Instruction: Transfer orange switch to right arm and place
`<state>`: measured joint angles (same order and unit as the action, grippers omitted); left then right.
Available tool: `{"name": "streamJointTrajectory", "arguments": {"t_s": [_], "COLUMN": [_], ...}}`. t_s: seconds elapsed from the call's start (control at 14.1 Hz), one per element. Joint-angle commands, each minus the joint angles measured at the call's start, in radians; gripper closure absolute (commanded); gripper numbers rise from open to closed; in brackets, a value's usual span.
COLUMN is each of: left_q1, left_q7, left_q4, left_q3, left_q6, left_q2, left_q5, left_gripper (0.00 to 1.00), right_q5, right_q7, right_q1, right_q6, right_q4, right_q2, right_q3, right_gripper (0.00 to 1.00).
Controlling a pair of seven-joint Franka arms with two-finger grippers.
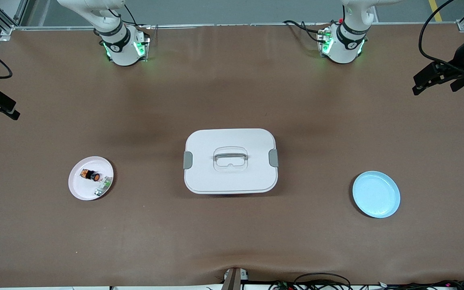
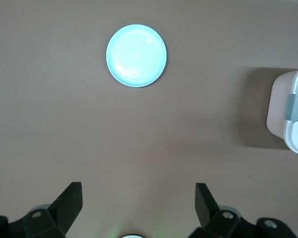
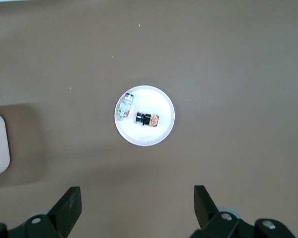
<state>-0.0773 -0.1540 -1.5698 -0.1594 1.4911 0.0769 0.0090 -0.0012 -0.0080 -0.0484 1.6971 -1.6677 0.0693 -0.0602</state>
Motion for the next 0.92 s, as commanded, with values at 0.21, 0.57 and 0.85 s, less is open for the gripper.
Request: {"name": "streamJointTrajectory", "arguments": {"t_s": [0.21, 0.57, 0.85], "left_q1": [-0.004, -0.009, -0.009], "left_q7": [0.007, 0.008, 0.008], "left_q4": [0.023, 0.036, 0.036], "left_q3": [-0.008, -0.008, -0.006], "left_q6": [-0.012, -0.012, -0.012], "left_q2": [0.003, 0.001, 0.001], "left_q5": [0.014, 0.012, 0.012], "left_gripper": [0.0, 0.0, 0.0], "right_q5": [0.016, 0.024, 0.024], "right_q7": [-0.004, -0.003, -0.003], "right_q1": [0.004, 0.004, 0.002], "right_q6": [-0.063, -0.065, -0.063], "right_q4": [0.045, 0.045, 0.048], "right_q2": [-0.016, -0.014, -0.014], "right_q3": [0.0, -0.001, -0.001], "right_gripper": [0.0, 0.0, 0.0]}}
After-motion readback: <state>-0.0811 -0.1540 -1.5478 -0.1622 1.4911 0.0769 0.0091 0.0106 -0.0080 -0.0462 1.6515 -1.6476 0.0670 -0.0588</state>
